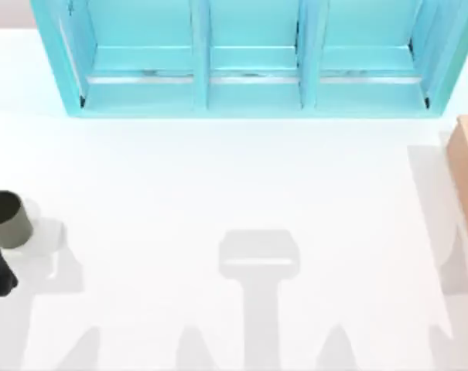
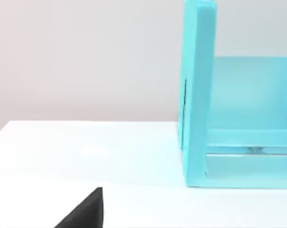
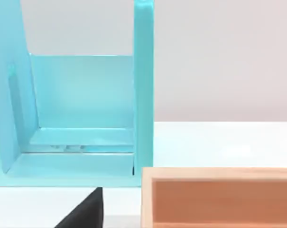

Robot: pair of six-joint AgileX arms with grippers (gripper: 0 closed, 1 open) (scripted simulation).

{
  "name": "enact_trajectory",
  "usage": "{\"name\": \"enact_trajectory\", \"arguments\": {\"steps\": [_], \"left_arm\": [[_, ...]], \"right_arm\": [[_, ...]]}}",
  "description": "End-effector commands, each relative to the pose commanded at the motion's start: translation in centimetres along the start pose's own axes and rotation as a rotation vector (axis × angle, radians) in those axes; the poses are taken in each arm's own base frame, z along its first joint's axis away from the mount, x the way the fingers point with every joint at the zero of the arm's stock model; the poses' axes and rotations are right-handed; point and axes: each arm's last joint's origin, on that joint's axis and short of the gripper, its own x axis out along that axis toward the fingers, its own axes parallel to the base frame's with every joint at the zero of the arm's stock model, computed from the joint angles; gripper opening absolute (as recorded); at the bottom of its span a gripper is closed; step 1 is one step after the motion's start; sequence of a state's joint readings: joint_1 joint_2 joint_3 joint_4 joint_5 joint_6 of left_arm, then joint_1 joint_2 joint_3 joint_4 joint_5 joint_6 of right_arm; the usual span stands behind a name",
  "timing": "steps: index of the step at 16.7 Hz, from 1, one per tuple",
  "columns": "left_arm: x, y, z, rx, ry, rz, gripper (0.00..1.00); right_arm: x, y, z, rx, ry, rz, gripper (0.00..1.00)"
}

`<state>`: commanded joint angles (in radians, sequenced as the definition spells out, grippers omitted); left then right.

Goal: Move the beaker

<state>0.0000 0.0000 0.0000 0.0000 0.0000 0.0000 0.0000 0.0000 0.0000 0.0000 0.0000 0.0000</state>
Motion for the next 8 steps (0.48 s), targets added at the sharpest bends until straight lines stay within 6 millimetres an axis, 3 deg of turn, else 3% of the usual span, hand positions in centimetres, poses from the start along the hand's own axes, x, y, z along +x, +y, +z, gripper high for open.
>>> {"name": "enact_trajectory", "arguments": {"steps": [4,8], "left_arm": [[0.0,0.0,0.6,-0.003,0.028,0.005,1.00],[0.5,0.2,3.8,-0.016,0.189,0.034,1.00]], "right_arm": [[0.0,0.0,0.0,0.000,0.000,0.000,1.00],[0.0,0.0,0.0,0.000,0.000,0.000,1.00]]}}
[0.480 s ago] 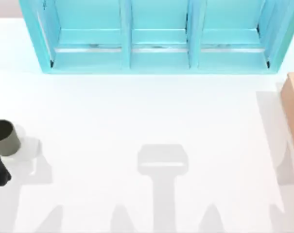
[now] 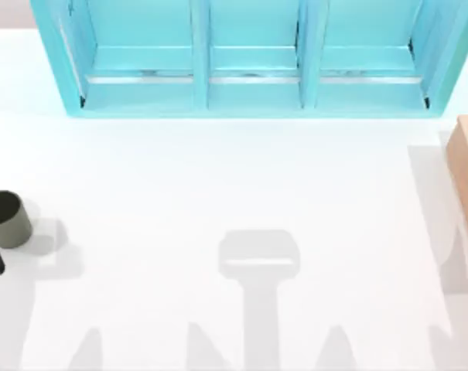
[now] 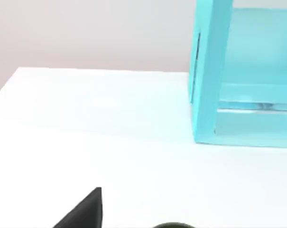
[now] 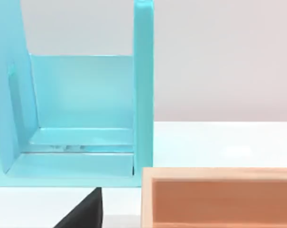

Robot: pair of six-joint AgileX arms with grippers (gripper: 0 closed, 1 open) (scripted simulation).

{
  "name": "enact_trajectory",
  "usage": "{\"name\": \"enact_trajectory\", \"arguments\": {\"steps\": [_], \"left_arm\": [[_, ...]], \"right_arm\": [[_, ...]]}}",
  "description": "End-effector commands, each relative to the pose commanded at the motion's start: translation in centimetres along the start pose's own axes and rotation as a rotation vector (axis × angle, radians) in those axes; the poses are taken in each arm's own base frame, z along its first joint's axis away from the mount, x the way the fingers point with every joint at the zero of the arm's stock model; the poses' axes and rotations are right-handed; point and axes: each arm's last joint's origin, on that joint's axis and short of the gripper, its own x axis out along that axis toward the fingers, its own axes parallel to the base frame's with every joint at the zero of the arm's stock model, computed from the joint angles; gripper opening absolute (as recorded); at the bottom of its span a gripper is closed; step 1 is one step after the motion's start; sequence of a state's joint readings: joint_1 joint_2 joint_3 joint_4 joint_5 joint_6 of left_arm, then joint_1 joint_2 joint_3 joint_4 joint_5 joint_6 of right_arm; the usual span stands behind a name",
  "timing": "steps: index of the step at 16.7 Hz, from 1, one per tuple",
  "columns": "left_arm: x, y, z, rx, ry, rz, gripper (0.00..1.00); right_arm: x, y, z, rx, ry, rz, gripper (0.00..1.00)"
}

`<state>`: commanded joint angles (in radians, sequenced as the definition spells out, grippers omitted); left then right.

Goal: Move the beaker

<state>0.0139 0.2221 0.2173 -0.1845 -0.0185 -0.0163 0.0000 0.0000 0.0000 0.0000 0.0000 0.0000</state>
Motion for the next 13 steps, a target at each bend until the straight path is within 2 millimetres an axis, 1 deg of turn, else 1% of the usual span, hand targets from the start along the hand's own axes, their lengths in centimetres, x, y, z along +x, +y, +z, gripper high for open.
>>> {"name": "enact_trajectory", "arguments": {"steps": [2,3,5,7,9,11,13], "left_arm": [[0.6,0.1,2.4,-0.006,0.134,0.017,1.00],[1.2,0.1,3.6,-0.007,0.213,0.024,1.00],[3.0,0.1,5.8,-0.006,0.393,0.033,1.00],[5.8,0.0,7.5,0.000,0.588,0.035,1.00],[9.1,-0.3,8.5,0.010,0.784,0.028,1.00],[12.6,-0.7,8.9,0.022,0.965,0.017,1.00],[15.8,-1.2,8.8,0.033,1.117,0.003,1.00]], "right_arm": [[0.0,0.0,0.0,0.000,0.000,0.000,1.00],[0.0,0.0,0.0,0.000,0.000,0.000,1.00],[0.0,0.0,0.0,0.000,0.000,0.000,1.00],[0.0,0.0,0.0,0.000,0.000,0.000,1.00],[0.0,0.0,0.0,0.000,0.000,0.000,1.00],[0.0,0.0,0.0,0.000,0.000,0.000,1.00],[0.0,0.0,0.0,0.000,0.000,0.000,1.00]]}}
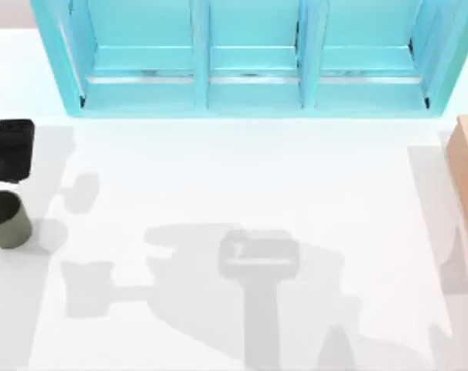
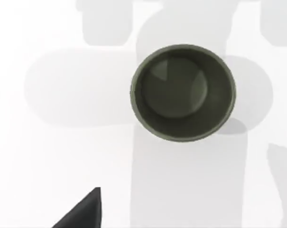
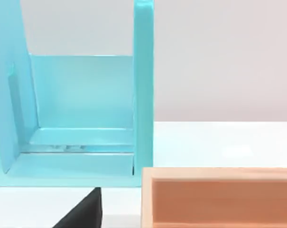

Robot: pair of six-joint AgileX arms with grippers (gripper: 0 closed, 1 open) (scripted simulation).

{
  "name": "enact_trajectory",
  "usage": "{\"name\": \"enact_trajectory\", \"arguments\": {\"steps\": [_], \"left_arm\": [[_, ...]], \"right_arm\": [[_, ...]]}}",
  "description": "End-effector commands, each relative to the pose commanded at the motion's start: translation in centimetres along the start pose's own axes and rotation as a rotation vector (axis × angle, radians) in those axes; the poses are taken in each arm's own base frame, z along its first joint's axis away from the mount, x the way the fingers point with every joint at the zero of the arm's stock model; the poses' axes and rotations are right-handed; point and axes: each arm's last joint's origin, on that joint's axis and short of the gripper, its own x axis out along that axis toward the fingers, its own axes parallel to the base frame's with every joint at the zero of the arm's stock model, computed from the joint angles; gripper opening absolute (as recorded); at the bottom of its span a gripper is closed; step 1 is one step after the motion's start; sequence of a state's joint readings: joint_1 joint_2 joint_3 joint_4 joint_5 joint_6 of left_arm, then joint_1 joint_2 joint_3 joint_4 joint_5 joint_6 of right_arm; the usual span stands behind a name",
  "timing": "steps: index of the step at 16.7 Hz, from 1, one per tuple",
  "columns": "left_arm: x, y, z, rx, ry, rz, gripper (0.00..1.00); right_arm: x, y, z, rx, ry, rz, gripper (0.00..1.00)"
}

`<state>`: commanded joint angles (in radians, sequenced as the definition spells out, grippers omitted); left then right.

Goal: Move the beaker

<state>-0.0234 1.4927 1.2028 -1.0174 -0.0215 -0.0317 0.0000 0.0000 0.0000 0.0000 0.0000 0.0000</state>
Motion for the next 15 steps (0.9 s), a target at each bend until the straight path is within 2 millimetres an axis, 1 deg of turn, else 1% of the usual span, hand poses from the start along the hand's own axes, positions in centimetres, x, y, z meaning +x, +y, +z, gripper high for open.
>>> {"name": "enact_trajectory", "arguments": {"steps": [3,6,8,13,15], "left_arm": [[2.0,-0.7,3.3,0.020,0.162,-0.010,1.00],[3.1,-1.1,5.3,0.031,0.244,-0.015,1.00],[3.3,-1.2,5.8,0.034,0.263,-0.016,1.00],[3.3,-1.0,5.8,0.029,0.262,-0.015,1.00],[3.8,-1.1,5.7,0.032,0.266,-0.016,1.00]], "right_arm": [[0.0,0.0,0.0,0.000,0.000,0.000,1.00],[0.0,0.0,0.0,0.000,0.000,0.000,1.00],[0.0,0.0,0.0,0.000,0.000,0.000,1.00],[0.0,0.0,0.0,0.000,0.000,0.000,1.00],[0.0,0.0,0.0,0.000,0.000,0.000,1.00]]}}
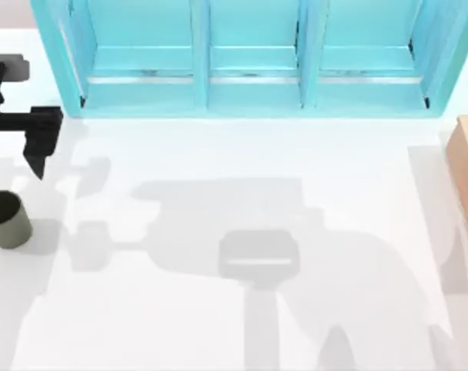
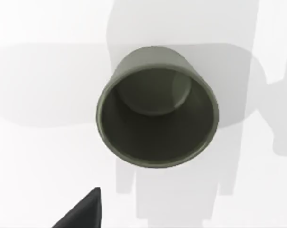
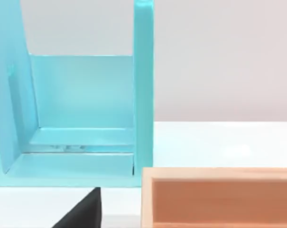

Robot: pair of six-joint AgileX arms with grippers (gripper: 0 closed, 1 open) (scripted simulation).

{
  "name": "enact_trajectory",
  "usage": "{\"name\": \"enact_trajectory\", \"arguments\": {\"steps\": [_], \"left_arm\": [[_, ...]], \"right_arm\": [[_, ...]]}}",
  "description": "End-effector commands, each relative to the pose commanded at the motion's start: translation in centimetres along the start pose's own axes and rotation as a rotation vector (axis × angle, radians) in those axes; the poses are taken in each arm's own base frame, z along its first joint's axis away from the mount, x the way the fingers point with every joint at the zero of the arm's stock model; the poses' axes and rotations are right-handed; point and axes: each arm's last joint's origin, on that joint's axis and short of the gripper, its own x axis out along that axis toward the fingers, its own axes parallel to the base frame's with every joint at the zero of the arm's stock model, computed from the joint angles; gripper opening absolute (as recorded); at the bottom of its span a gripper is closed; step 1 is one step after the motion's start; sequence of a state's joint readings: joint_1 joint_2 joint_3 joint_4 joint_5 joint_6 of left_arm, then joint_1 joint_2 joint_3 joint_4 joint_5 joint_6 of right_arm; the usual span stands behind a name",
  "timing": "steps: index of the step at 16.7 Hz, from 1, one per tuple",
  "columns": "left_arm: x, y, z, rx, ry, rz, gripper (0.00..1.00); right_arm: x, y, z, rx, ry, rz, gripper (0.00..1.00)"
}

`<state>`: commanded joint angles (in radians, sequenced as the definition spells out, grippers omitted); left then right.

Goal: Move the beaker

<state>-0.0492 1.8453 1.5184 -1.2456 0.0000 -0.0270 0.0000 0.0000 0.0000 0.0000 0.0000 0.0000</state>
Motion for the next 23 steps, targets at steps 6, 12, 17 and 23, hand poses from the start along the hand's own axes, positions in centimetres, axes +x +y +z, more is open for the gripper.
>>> {"name": "enact_trajectory", "arguments": {"steps": [6,12,17,23], "left_arm": [[6.5,-0.1,0.5,0.002,-0.015,-0.001,1.00],[9.5,-0.1,0.0,0.002,-0.001,0.000,1.00],[9.5,-0.1,0.0,0.002,-0.001,0.000,0.70],[9.5,-0.1,0.0,0.002,-0.001,0.000,0.25]], "right_arm": [[0.0,0.0,0.0,0.000,0.000,0.000,1.00],[0.0,0.0,0.0,0.000,0.000,0.000,1.00],[0.0,0.0,0.0,0.000,0.000,0.000,1.00],[0.0,0.0,0.0,0.000,0.000,0.000,1.00]]}}
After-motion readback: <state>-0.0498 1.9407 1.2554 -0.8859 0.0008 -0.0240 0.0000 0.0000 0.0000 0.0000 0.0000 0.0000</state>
